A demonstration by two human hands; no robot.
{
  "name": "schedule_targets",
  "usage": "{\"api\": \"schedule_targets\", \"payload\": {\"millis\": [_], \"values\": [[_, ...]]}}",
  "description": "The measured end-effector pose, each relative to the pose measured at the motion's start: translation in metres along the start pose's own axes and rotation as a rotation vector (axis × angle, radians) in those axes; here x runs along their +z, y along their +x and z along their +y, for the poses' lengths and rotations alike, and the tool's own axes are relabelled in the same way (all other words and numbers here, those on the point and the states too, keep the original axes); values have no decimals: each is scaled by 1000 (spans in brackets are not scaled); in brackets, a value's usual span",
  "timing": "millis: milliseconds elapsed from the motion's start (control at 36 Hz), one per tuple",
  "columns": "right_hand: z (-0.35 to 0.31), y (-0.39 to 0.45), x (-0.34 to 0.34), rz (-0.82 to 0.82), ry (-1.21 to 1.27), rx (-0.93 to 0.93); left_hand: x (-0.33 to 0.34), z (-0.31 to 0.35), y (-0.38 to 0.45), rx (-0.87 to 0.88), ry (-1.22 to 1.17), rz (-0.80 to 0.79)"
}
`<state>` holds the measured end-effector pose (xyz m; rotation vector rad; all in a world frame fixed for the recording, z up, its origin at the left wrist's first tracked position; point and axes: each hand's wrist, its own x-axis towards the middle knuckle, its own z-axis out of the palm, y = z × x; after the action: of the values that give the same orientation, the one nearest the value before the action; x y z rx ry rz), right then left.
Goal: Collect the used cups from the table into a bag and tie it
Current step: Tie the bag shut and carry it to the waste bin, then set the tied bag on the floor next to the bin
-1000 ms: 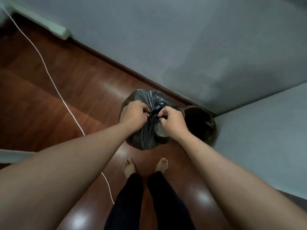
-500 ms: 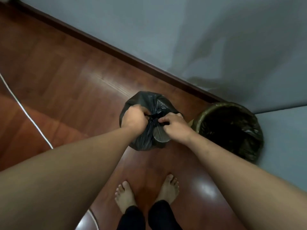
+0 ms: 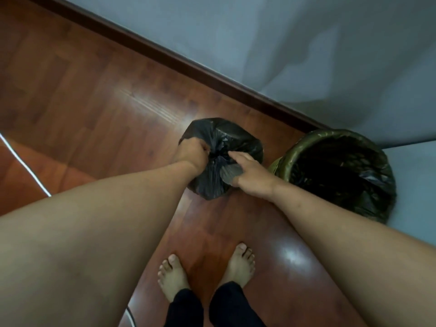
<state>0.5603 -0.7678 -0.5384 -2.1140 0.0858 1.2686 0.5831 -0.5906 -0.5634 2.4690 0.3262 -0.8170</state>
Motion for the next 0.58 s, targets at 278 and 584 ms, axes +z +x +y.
{"api": "schedule_targets", "payload": {"millis": [278,584], "values": [[-23,-85,-18,121,-69,-18,-61,27,-74,29,37,-60],[-89,-272,-54,249,-180,-48,-183,109,-251,124,142,-168]]}}
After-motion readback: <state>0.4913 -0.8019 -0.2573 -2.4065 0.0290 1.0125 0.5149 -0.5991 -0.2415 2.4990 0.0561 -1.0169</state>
